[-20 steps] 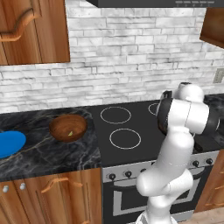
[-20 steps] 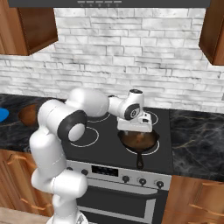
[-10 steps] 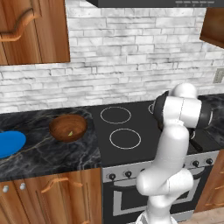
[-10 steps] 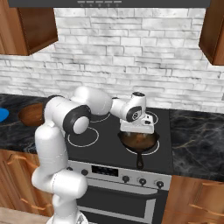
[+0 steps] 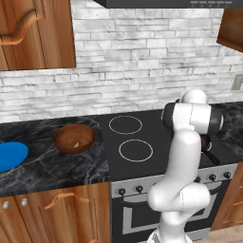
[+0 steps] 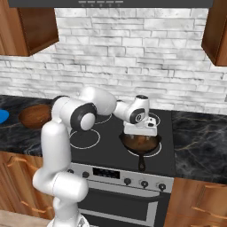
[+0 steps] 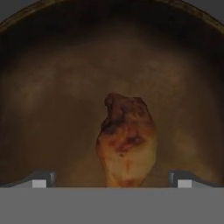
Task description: Place the chicken drumstick on the plate and place the lemon wedge on the same plate.
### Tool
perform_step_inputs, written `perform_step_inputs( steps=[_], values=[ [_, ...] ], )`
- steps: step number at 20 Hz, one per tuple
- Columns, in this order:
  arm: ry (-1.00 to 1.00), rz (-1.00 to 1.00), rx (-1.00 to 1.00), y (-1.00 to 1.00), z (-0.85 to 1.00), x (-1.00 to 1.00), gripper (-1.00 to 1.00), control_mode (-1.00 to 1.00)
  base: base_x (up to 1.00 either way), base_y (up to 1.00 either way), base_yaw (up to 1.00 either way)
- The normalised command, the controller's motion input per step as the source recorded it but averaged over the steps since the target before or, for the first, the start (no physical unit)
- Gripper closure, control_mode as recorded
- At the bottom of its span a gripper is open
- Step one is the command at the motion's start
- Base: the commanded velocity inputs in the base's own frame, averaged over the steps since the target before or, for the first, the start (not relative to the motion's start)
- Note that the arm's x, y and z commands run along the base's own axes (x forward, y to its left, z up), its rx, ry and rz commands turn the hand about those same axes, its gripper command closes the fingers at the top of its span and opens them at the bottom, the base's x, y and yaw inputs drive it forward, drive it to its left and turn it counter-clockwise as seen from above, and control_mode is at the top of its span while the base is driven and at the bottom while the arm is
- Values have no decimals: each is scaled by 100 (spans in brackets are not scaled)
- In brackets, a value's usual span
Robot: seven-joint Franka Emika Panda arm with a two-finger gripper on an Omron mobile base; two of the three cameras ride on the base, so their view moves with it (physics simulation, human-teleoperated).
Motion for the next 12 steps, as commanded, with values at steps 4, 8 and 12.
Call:
perform_step_inputs(
  steps=[4, 8, 12],
  values=[
    [3, 0, 0, -5, -17, 24, -100, -100, 0, 0, 0],
    [2, 0, 0, -10, -16, 19, -100, -100, 0, 0, 0],
    [0, 0, 0, -13, -16, 6, -100, -100, 0, 0, 0]
  ],
)
